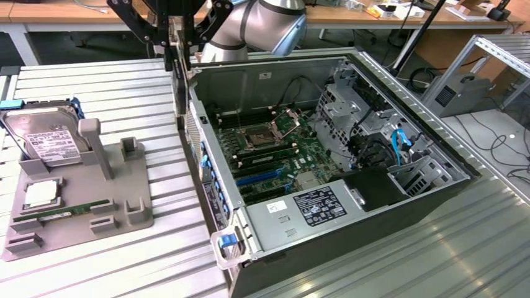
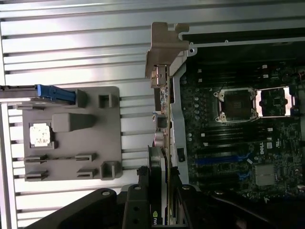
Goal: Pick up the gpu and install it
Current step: 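Pick up the gpu and move the gpu toward the slot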
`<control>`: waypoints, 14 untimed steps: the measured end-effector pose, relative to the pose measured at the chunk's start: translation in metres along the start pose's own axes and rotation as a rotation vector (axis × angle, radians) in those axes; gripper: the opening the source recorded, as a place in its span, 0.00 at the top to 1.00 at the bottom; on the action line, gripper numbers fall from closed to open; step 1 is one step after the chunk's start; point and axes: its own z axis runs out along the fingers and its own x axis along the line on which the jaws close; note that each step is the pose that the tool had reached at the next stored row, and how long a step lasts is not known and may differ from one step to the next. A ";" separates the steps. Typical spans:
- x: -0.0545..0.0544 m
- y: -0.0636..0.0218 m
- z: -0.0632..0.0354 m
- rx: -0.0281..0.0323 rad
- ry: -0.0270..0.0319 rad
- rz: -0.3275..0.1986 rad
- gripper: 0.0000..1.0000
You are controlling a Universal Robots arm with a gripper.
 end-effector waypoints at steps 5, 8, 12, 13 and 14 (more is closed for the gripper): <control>-0.009 0.0007 0.0002 0.0002 0.0000 0.000 0.73; -0.015 0.0011 0.0004 0.0003 0.0000 0.000 0.73; -0.026 0.0020 0.0007 0.0004 0.0000 0.000 0.73; -0.028 0.0021 0.0008 0.0004 0.0000 0.000 0.73; -0.031 0.0023 0.0009 0.0003 -0.0001 0.000 0.73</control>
